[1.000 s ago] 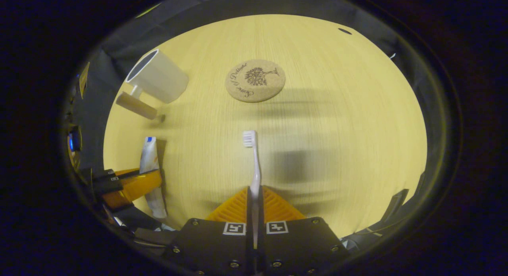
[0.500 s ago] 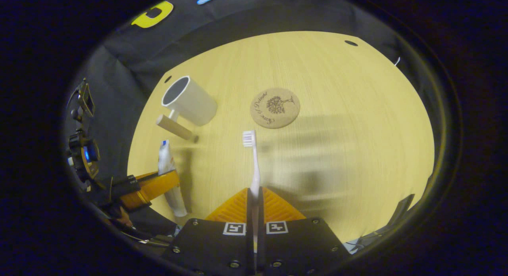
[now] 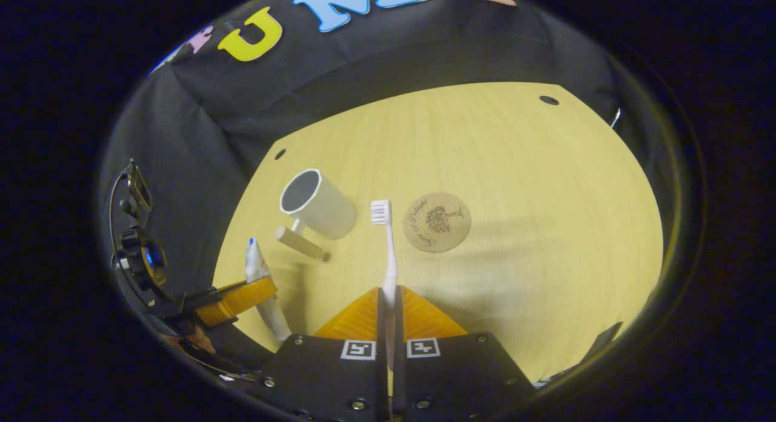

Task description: Put the toothbrush and toothpaste on the desktop into the cup, then pick up the cup and place it on the coaster on the desktop.

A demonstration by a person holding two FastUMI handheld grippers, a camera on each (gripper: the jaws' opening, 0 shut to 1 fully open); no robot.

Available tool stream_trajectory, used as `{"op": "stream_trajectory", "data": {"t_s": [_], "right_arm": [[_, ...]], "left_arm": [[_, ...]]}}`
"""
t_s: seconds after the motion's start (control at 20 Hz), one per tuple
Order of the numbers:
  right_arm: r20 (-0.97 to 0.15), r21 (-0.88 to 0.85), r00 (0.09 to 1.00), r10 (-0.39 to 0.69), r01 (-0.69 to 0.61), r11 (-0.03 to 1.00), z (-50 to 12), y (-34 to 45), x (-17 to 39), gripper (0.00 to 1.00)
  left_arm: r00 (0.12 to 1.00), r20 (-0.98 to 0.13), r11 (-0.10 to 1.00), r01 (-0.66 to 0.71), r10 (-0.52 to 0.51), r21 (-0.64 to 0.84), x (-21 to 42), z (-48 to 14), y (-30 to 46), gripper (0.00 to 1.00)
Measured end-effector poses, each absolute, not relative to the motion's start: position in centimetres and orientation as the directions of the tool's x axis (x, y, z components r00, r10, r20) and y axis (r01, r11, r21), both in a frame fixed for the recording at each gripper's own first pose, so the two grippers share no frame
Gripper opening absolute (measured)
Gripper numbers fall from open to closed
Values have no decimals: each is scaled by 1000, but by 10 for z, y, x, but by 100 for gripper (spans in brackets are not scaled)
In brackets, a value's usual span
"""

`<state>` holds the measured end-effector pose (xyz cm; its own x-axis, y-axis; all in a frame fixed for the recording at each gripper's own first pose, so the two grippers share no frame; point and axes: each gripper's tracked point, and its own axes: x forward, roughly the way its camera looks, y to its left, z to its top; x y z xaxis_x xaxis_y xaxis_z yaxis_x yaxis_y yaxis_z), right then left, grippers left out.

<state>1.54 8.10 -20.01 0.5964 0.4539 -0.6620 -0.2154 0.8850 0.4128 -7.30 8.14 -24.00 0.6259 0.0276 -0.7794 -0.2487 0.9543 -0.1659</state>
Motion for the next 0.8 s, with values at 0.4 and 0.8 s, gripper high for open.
{"op": "stream_trajectory", "data": {"t_s": [0.4, 0.8], "right_arm": [[-497, 417, 704, 508, -319, 851, -145, 95, 37, 4], [-392, 358, 772, 500, -373, 856, -106, 107, 51, 4]], "left_arm": [[771, -625, 938, -296, 124, -178, -67, -180, 163, 19], [893, -420, 935, -277, 164, -222, -52, -89, 217, 20]]}}
